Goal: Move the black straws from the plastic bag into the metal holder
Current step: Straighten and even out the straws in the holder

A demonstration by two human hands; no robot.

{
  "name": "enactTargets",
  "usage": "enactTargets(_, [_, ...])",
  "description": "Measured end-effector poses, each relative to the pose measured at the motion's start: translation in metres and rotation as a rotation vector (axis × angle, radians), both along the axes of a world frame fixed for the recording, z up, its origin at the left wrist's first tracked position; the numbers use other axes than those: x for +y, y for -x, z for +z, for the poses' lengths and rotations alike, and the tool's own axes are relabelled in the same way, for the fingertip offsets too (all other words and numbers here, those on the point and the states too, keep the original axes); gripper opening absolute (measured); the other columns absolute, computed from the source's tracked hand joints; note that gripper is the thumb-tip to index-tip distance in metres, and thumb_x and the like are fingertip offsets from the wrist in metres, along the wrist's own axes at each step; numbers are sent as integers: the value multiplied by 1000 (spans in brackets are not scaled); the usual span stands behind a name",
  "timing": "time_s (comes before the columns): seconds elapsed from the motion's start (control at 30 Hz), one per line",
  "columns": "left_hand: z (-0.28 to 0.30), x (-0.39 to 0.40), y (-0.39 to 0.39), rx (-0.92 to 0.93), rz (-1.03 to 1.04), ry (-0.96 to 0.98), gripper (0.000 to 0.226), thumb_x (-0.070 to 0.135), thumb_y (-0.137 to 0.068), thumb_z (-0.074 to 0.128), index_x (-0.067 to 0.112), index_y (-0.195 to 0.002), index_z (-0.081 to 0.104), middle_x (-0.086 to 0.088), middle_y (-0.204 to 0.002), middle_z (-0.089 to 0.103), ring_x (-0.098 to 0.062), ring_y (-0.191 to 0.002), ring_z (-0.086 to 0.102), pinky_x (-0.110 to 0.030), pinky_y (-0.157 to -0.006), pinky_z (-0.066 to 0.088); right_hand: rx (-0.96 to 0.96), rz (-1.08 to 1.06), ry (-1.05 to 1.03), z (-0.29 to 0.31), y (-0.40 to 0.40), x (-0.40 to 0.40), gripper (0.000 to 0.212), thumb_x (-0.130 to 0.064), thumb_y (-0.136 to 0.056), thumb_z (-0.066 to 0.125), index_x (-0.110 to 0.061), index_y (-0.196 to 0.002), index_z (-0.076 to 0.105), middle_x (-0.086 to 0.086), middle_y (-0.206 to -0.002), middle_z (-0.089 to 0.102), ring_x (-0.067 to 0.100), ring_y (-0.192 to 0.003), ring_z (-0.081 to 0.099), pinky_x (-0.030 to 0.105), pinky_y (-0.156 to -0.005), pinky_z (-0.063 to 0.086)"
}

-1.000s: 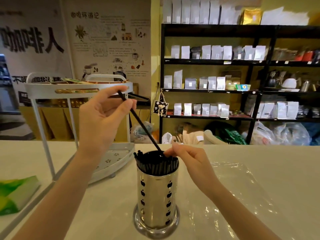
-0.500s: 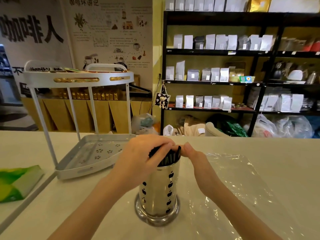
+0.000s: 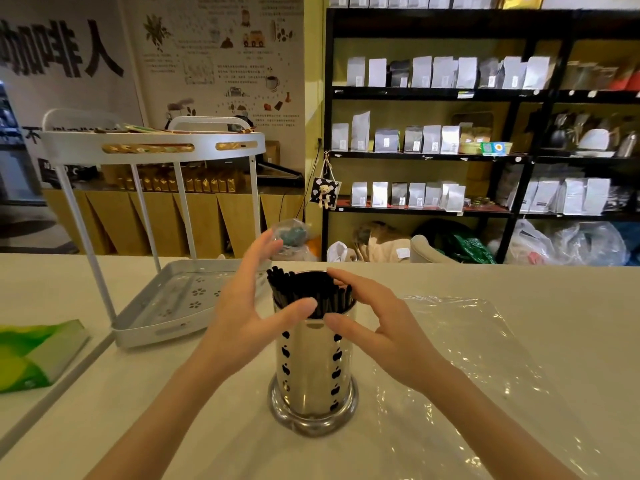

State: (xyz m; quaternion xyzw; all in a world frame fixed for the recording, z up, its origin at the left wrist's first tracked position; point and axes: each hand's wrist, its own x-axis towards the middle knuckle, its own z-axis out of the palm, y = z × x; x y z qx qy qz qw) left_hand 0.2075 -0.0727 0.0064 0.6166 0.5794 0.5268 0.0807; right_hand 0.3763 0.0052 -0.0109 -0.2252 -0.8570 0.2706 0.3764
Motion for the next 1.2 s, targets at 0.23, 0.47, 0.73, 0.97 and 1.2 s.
enactTargets(0.23, [-13,3,-11,26,-9,92,65,71,-59,52,55,-117,28,16,-122,51,-6,-117,45,-42,-99,43,-29,34,-119,7,11,-4,30,-32,-92,42,-28,-120,55,-11,-109,64,7,-101,53,34,-94,41])
enactTargets(0.47, [-11,4,-14,61,-20,48,41,68,-61,49,60,-99,36,23,-106,54,8,-101,48,-21,-79,44,-33,61,-129,8,7,2,28,-34,-92,41,-20,-107,61,-16,-94,62,1,-91,53,29,-86,44])
enactTargets(0.73, [2,6,-59,439,203,-480,62,42,-74,63,15,-125,41,-2,-129,50,-16,-124,41,-37,-104,37,12,-16,-36,11,-28,9,56,-52,-84,43,-37,-136,32,-16,-127,55,-2,-122,45,23,-103,33])
enactTargets(0.97, [-30,42,-127,324,-152,-251,26,30,-90,45,16,-106,61,1,-107,65,-5,-98,54,-25,-84,48,59,-464,38,-13,-106,51,42,-22,-92,53,-19,-132,41,1,-117,62,15,-105,57,28,-91,41])
enactTargets(1.2, [-107,94,-143,593,40,591,56,37,-92,36,11,-138,18,-24,-150,13,-36,-138,15,-41,-111,20,-578,-1014,266,-92,-190,78,55,-47,-88,47,-2,-118,49,18,-121,55,35,-118,44,41,-90,39])
